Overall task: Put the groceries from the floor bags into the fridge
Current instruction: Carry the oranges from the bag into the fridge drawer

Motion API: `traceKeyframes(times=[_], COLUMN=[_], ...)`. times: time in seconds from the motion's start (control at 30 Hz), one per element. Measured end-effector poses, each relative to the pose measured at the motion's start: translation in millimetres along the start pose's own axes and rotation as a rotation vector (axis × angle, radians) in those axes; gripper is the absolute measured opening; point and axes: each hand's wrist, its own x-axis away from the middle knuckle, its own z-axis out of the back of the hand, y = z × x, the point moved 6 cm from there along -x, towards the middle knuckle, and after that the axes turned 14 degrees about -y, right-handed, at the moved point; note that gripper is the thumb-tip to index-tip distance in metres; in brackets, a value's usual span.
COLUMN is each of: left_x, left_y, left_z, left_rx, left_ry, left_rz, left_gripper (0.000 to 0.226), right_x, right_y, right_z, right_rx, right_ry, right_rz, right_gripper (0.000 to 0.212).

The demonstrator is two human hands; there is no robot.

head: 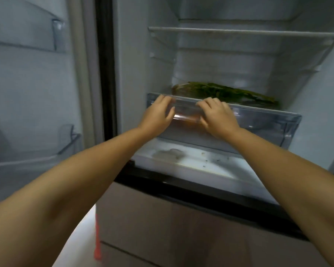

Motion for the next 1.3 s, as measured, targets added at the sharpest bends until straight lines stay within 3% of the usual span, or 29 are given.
traceKeyframes(times=[0.13, 0.3, 0.43, 0.6, 0.77, 1.0, 1.3], left_x=[77, 217, 343, 512, 670, 834, 988], left_y=[18, -5, -55, -129, -154, -145, -143], left_z=[13, 11, 45, 146, 257, 369, 469], left_rx=[0.005, -0.040, -0.146, -0.268, -0.368, -0.470, -0.492], left_ry=[-0.015, -0.168, -0.287, -0.297, -0.171, -0.015, 0.176], left_rz=[-0.074, 0.081, 0.312, 0.732, 1.071, 1.405, 1.741], left_gripper=[0.025, 0.026, 0.027, 0.030, 0.031, 0.029, 0.025], right_x=[23, 76, 112, 124, 124, 131, 145], right_y=[-71, -168, -266, -414, -584, -814, -1045], right_z=[2, -7, -25, -39, -22, 46, 108], right_rx=[0.015, -0.160, -0.218, -0.312, -0.291, -0.331, -0.260], right_ry=[-0.029, -0.045, -0.246, -0.586, -0.728, -0.648, -0.609], right_rz=[0.107, 0.142, 0.197, 0.309, 0.514, 0.867, 1.275], right_gripper=[0.042, 0.042, 0.037, 0.036, 0.042, 0.047, 0.050])
